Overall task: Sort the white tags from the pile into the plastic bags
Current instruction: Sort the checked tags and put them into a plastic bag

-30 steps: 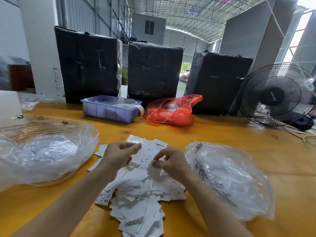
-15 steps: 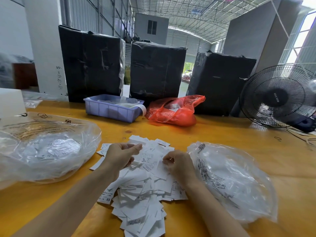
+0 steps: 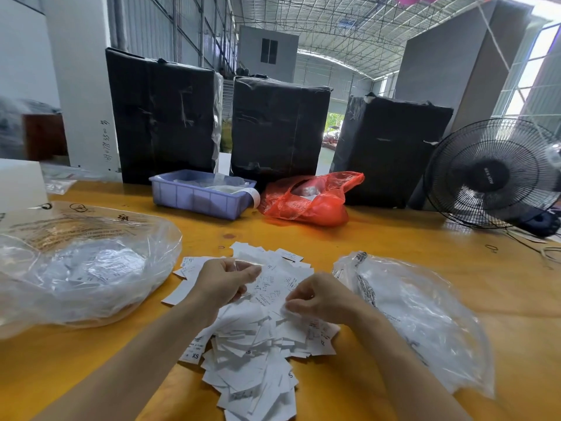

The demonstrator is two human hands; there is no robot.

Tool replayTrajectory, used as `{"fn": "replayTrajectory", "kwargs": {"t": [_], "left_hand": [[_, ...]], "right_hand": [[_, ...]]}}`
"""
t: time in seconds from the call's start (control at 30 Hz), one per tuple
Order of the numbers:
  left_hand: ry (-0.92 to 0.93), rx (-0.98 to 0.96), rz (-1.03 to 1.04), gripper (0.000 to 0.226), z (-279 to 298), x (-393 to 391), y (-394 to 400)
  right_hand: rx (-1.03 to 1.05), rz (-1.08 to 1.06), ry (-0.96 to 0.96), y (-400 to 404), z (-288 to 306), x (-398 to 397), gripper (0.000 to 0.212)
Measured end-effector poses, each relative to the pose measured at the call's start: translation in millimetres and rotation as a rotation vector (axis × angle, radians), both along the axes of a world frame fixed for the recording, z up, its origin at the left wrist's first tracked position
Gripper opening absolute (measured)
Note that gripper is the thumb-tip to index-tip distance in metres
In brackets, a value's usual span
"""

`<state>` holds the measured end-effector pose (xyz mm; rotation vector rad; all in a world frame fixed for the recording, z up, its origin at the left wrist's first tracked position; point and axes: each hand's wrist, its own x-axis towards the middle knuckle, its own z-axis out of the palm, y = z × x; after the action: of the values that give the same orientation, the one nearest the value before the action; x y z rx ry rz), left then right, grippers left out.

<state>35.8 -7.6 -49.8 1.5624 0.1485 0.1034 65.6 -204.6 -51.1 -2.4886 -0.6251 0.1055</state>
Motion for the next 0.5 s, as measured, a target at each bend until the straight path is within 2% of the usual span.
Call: {"fn": "replayTrajectory", "kwargs": {"t": [0.07,0.27,0.37,0.43,0.5], "left_hand": [[-0.008,-0.021,-0.049,0.006,0,-1,-1],[0.015,-0.122,-0.209,0.018,2,-6,-3],[0.029,-0.148,-0.222,0.011,2,-8,-7],[0.035,-0.14,-0.195,0.015,1,-8,-10],[0.037,-0.144,-0.175,0.013,1,-8,-13]], "right_hand": [[-0.019,-0.01,-0.063,4,-1,-2,0.019],[-0.033,-0.025,-0.234,12,-8,-9,0.018],[0.098,-0.134,-0.42,12,-11,-16,0.017],[0.218,-0.223,-0.602,12,-13,-21,0.019],[0.278,-0.26,-0.688,12,-14,-24,0.018]]}}
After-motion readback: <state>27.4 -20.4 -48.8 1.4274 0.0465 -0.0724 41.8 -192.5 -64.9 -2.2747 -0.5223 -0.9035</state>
